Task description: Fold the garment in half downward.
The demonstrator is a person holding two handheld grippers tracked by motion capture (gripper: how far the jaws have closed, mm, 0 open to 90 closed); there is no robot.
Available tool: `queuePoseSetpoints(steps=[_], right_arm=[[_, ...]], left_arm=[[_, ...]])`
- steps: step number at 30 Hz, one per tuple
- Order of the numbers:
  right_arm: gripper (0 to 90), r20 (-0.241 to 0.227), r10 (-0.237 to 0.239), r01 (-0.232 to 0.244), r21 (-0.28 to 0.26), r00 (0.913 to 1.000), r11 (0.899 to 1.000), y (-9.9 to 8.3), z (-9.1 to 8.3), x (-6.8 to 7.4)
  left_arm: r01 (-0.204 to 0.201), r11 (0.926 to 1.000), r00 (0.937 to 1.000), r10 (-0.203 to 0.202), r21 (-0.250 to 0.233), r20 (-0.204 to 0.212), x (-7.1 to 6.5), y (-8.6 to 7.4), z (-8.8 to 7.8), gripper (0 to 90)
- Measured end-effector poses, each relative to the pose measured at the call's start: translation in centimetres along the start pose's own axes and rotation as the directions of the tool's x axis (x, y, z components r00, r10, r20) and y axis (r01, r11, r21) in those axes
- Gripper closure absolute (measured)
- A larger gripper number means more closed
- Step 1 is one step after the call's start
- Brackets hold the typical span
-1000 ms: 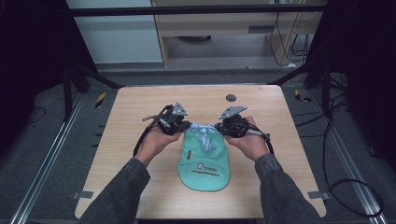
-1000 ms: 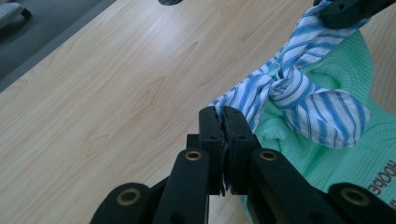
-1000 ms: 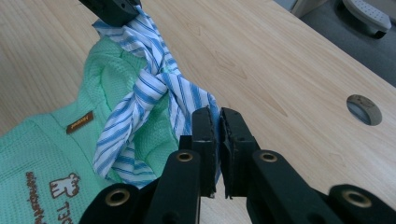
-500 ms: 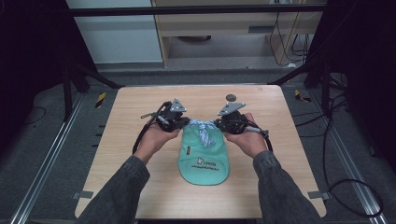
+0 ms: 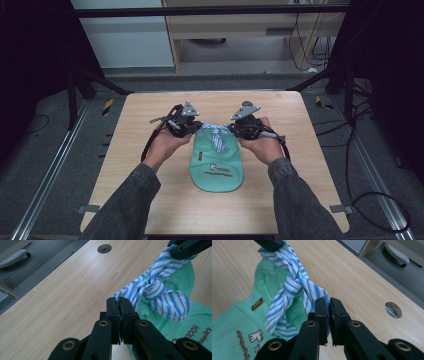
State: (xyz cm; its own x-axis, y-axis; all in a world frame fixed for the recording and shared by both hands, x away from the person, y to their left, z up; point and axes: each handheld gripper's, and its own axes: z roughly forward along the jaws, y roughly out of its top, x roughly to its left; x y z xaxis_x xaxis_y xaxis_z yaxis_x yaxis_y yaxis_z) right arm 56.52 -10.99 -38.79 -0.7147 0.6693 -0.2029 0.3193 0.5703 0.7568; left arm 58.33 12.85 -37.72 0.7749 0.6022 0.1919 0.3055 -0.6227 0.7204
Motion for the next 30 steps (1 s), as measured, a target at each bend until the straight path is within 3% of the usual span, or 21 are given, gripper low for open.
queuePoseSetpoints(steps=[7,14,30], right_arm=[[85.0,0.016,-0.006,0.006,0.005,0.9998,1.0,0.5,0.4,-0.5],[85.0,0.027,-0.027,0.028,-0.006,0.9992,1.0,0.1,0.3,-0.1],[84.9,0.031,-0.043,0.044,-0.009,0.9986,0.999,-1.2,0.2,0.5]], left_arm=[[-0.008,1.0,0.9998,0.008,-0.003,-0.019,0.3,0.5,0.2,87.6],[-0.028,0.9995,0.999,0.027,-0.017,-0.035,-0.6,0.1,0.0,87.5],[-0.041,0.9985,0.9988,0.04,-0.035,-0.027,-1.6,-0.7,0.2,87.3]])
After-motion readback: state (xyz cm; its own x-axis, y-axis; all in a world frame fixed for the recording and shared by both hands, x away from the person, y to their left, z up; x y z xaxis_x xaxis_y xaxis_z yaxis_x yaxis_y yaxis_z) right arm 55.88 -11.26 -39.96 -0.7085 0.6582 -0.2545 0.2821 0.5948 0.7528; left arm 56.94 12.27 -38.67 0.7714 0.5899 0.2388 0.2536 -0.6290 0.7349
